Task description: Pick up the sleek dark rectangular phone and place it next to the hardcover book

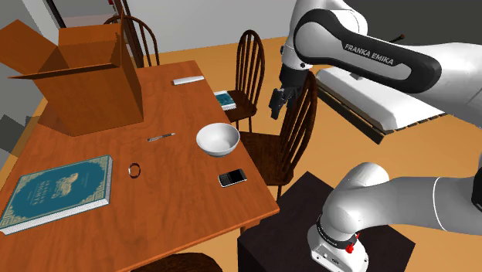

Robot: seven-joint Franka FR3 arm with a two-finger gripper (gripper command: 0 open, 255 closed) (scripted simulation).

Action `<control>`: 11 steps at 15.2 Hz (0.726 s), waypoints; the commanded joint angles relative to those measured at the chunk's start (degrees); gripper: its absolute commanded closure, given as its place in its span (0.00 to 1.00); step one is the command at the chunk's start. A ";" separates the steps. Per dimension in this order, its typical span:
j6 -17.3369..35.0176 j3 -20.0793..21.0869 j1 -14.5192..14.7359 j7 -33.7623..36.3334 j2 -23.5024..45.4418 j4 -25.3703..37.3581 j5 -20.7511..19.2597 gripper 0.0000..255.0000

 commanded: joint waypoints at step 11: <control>18.84 0.33 10.48 -21.00 8.04 -10.76 -2.29 0.00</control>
